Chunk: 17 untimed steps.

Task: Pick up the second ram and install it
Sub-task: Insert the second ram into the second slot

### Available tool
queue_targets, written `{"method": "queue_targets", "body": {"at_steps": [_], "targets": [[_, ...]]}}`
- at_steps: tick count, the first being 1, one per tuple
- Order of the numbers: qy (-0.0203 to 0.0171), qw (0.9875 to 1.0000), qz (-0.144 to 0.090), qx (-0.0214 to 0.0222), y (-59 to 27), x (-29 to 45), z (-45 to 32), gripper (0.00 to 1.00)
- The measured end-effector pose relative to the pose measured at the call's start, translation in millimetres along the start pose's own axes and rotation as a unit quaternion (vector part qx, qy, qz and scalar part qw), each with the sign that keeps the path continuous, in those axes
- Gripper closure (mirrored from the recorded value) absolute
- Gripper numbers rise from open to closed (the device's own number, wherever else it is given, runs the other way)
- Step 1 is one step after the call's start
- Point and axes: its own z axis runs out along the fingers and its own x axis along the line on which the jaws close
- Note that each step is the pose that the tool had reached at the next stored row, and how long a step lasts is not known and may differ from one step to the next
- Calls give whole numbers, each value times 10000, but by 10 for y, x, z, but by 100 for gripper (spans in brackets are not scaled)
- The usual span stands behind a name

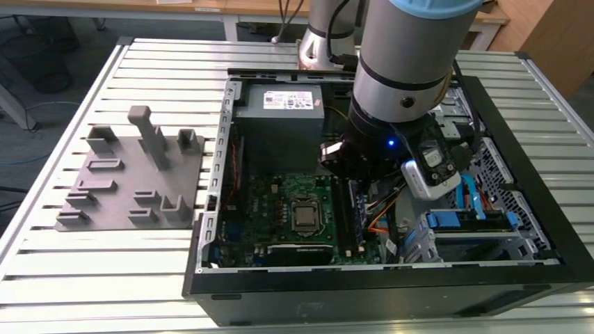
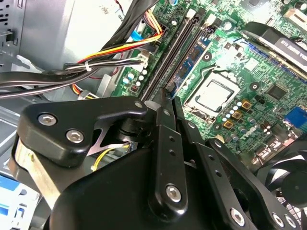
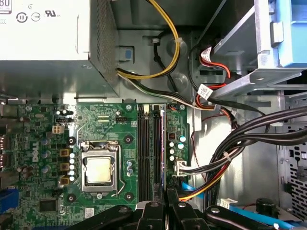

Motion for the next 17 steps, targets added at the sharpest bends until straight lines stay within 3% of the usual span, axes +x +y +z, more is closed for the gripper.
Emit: {"method": "queue_targets", "body": {"at_steps": [17], "targets": [[0,10000,0,6,-9,10,140,86]]}}
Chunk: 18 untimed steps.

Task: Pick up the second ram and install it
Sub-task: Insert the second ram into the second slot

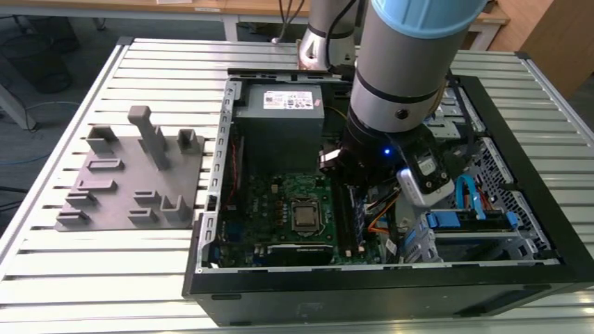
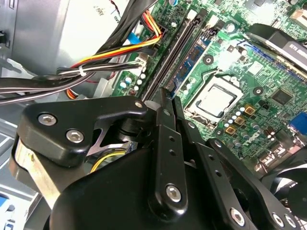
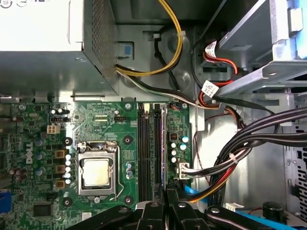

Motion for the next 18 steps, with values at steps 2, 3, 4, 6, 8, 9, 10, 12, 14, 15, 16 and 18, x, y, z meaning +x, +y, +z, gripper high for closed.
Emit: {"method": "queue_targets", "body": {"at_steps": [2,3,4,6,8,9,10,12,14,15,16,18], "targets": [[0,10000,0,2,-1,4,11,86],[0,10000,1,2,-2,10,18,86],[0,10000,0,3,-2,13,25,86],[0,10000,0,5,-4,21,42,86],[0,10000,0,6,-5,33,59,86],[0,10000,0,6,-6,39,71,86],[0,10000,0,6,-7,45,83,86],[0,10000,0,5,-8,56,104,86],[0,10000,0,7,-8,61,116,86],[0,10000,0,10,-5,62,118,86],[0,10000,0,14,1,64,120,86],[-1,10000,-1,42,17,65,126,86]]}}
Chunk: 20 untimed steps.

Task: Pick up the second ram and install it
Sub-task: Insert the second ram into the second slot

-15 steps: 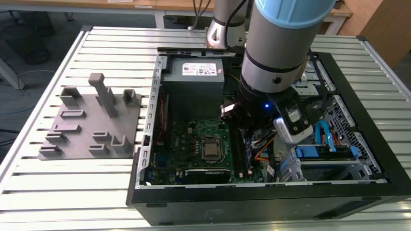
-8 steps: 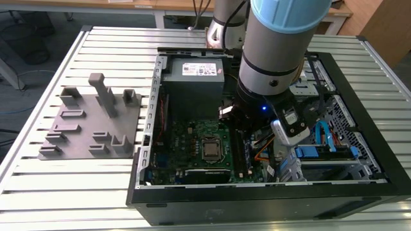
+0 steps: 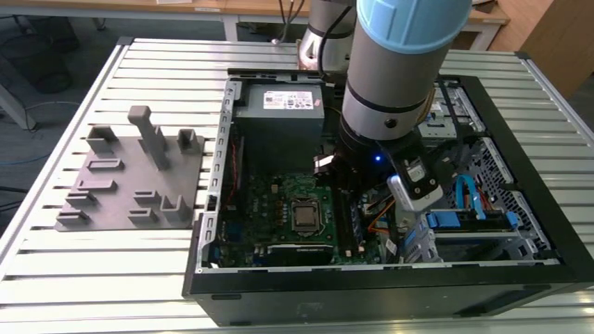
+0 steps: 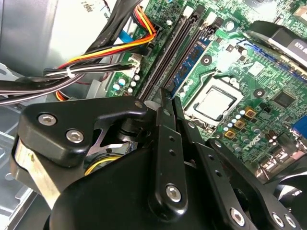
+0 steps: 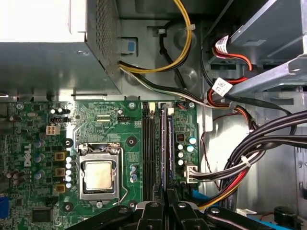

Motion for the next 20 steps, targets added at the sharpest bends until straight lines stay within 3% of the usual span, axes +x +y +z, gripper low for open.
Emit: {"method": "queue_targets", "body": {"at_steps": [2,12,20], "targets": [[0,10000,-2,25,15,2,7,86],[-1,10000,-2,33,14,53,64,86],[-1,10000,-2,33,7,153,124,86]]}}
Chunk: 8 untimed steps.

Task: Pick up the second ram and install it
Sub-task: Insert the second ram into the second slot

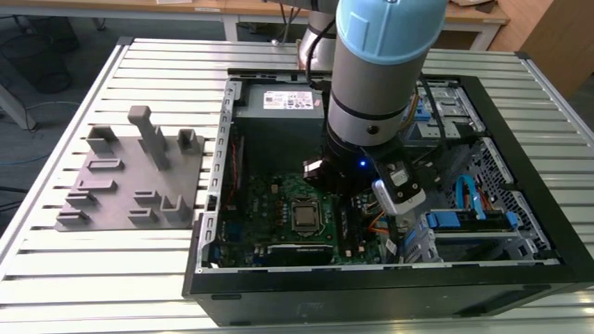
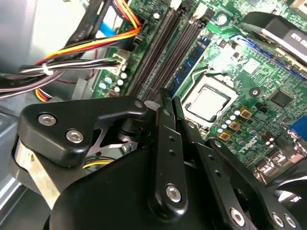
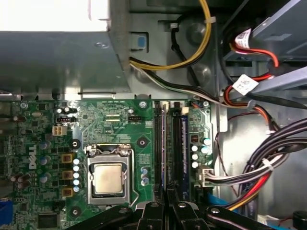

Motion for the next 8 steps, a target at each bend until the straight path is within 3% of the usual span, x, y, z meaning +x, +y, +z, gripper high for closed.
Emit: {"method": "queue_targets", "body": {"at_steps": [8], "targets": [[0,10000,0,4,-4,71,33,86]]}}
